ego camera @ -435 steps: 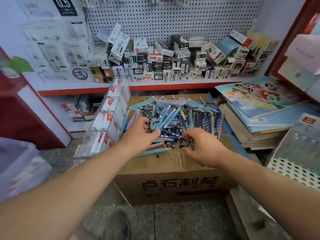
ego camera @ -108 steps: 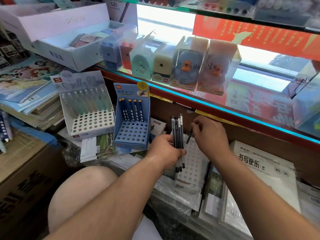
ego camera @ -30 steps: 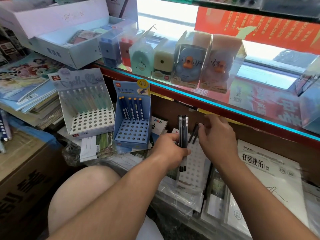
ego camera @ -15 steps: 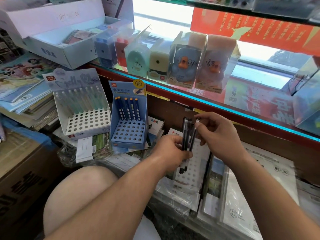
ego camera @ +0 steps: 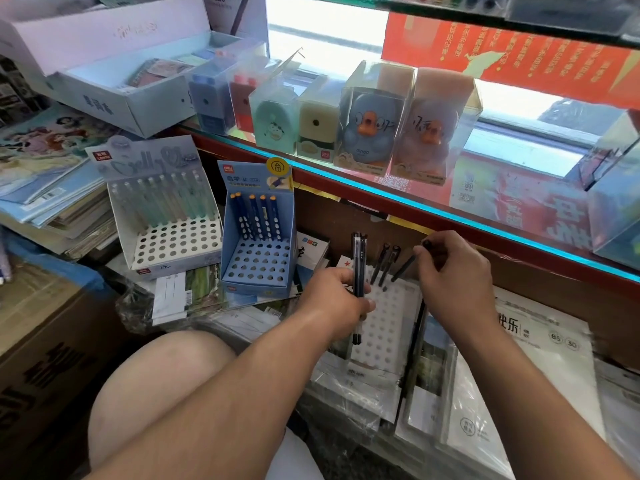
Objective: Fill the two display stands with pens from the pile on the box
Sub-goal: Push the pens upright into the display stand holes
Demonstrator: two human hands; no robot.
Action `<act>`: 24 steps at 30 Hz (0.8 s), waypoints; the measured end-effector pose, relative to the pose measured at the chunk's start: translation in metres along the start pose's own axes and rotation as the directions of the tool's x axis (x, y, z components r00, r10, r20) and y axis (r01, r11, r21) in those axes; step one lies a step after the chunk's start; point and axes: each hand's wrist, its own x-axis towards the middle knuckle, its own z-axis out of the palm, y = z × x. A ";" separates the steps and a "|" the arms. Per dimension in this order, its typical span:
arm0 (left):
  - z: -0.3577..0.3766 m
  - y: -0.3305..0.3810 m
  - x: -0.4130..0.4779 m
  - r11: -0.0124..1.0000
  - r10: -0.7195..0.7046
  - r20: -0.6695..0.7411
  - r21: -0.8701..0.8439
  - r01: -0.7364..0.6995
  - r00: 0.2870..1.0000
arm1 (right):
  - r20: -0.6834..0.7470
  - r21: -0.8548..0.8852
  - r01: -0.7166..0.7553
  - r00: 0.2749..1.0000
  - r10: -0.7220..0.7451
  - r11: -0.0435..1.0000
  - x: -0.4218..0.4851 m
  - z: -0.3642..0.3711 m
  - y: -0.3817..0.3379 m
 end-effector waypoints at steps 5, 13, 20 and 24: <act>0.000 0.000 0.001 1.000 0.002 -0.002 -0.003 -0.002 1.000 | -0.014 -0.035 0.037 0.999 -0.037 0.999 0.004 0.005 0.002; 0.002 0.001 0.001 1.000 0.001 0.005 -0.008 -0.001 1.000 | 0.012 -0.104 0.040 0.999 -0.039 0.994 0.004 0.009 0.005; 0.002 0.002 0.000 1.000 0.010 0.011 -0.006 -0.010 1.000 | 0.069 -0.253 0.132 0.991 -0.118 0.958 -0.003 0.022 0.003; 0.002 0.003 -0.001 1.000 0.008 0.022 -0.016 -0.008 1.000 | 0.084 -0.315 0.143 0.989 -0.123 0.938 -0.002 0.024 0.003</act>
